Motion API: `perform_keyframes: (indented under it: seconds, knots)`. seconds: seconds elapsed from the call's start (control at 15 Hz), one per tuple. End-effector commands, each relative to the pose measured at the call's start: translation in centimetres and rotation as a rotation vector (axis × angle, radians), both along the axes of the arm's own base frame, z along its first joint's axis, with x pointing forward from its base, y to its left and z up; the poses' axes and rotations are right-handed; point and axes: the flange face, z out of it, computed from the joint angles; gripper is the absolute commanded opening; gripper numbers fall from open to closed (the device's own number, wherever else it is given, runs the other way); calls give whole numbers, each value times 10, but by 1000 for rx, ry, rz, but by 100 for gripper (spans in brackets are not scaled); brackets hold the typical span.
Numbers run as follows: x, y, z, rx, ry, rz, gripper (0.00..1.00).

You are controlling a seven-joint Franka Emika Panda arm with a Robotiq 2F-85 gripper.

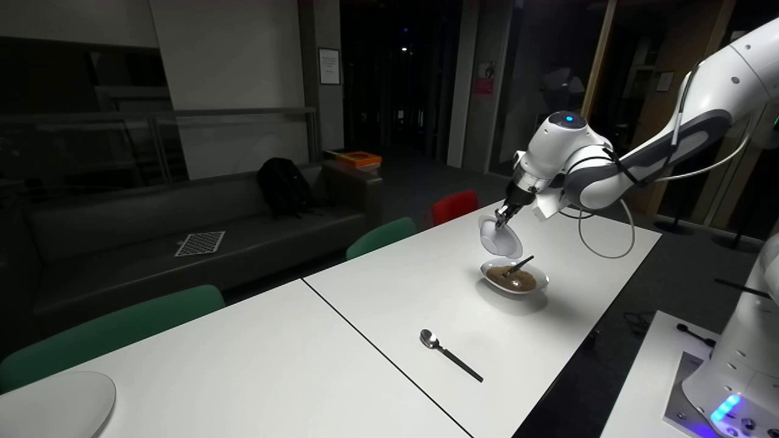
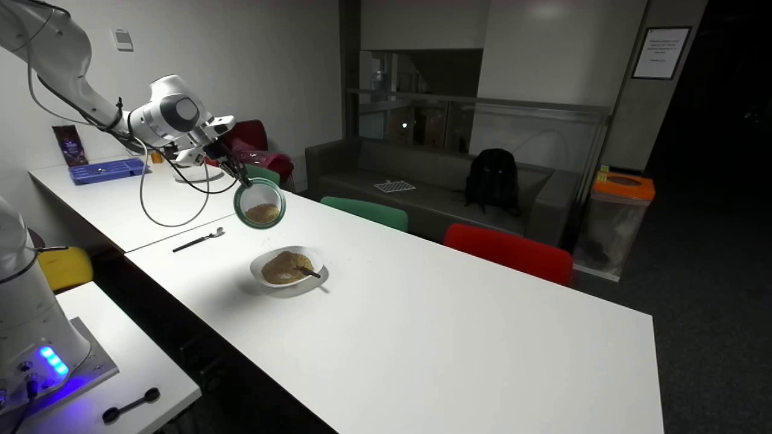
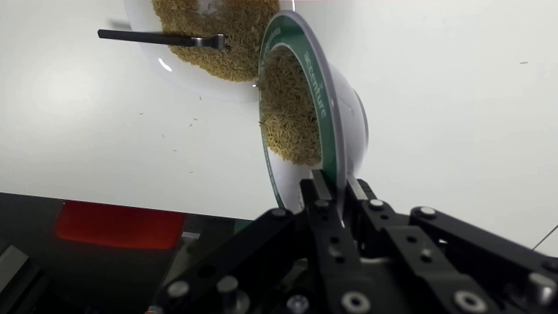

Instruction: Put the spoon in the left bowl on the table, then pour the contents from the left bowl to the right bowl

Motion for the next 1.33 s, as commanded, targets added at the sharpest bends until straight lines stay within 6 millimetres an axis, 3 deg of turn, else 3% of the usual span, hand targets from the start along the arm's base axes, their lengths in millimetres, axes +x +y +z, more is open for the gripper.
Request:
perform_keyframes:
  seconds: [0.0,1.27]
  knots:
    - [-11,-12,12,16,-36,23,3]
    - [-26,-42,31,88,-81,32,3]
